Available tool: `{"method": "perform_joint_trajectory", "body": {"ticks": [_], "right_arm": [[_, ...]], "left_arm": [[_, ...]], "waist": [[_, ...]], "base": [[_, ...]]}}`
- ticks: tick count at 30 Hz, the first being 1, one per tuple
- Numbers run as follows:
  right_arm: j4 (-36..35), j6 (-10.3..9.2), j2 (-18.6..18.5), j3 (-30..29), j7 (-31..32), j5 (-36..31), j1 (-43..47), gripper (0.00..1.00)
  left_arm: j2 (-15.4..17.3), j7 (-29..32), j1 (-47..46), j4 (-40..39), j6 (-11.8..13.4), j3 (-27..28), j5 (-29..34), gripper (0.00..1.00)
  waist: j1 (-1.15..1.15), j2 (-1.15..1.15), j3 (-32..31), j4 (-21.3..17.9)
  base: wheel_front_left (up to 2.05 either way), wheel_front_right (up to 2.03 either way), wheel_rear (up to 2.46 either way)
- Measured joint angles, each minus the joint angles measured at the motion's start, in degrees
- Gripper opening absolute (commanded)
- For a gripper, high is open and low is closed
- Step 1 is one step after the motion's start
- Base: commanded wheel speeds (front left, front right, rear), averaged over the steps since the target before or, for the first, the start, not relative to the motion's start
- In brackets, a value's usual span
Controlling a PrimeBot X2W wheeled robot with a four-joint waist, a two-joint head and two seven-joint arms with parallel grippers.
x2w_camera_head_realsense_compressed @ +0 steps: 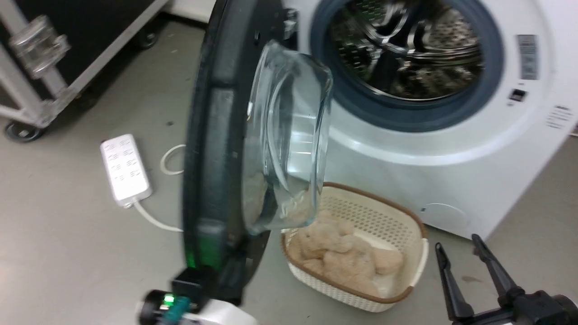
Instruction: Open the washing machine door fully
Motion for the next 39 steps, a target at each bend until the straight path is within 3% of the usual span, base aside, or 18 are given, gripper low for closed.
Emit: {"method": "perform_joint_trajectory", "body": {"ticks": [5, 12, 13, 14, 17, 26, 33, 39], "right_arm": [[-0.07, 0.0, 0.02, 0.88, 0.07, -0.65, -0.76, 1.0], [-1.44, 0.0, 0.02, 1.62, 1.56, -2.94, -3.52, 1.0], [-1.96, 0.0, -0.11, 1.82, 2.1, -3.55, -4.3, 1.0], [-1.96, 0.0, -0.11, 1.82, 2.1, -3.55, -4.3, 1.0], [-2.8, 0.0, -1.02, 1.87, 2.93, -3.72, -5.81, 1.0], [-4.22, 0.0, -2.65, 1.21, 3.88, -3.71, -7.03, 1.0], [-3.12, 0.0, -2.57, -0.15, 3.2, -3.53, -7.08, 1.0], [-2.0, 0.0, -2.18, -1.9, 1.77, -3.43, -7.23, 1.0]], "left_arm": [[3.24, -0.24, -0.61, -0.07, 0.97, 5.27, -1.67, 0.0], [10.37, 1.18, -6.86, 2.0, 0.81, 15.41, -6.27, 0.0], [12.68, 2.09, -9.16, 3.81, 0.45, 18.39, -7.88, 0.0], [12.68, 2.09, -9.16, 3.81, 0.45, 18.39, -7.88, 0.0], [16.75, 3.47, -14.4, 9.27, -1.24, 23.69, -12.2, 0.0], [23.58, 2.66, -24.0, 24.71, -4.63, 28.21, -15.24, 0.0], [24.1, -3.82, -26.62, 30.98, -7.25, 27.43, -14.47, 0.0], [23.29, -7.3, -25.54, 28.52, -8.45, 25.96, -12.03, 0.0]], "waist": [[0.0, 0.0, 1.87, 1.97], [0.01, 0.0, 6.84, 2.24], [0.01, 0.0, 8.46, 1.85], [0.01, 0.0, 8.46, 1.85], [0.02, 0.0, 11.6, 0.67], [0.01, 0.0, 16.42, -2.91], [0.01, 0.0, 15.48, -4.3], [0.0, 0.0, 12.5, -5.0]], "base": [[0.0, 0.0, 0.0], [0.0, 0.0, 0.0], [0.0, 0.0, 0.0], [0.0, 0.0, 0.0], [0.0, 0.0, 0.0], [0.0, 0.0, 0.0], [0.0, 0.0, 0.0], [0.0, 0.0, 0.0]]}}
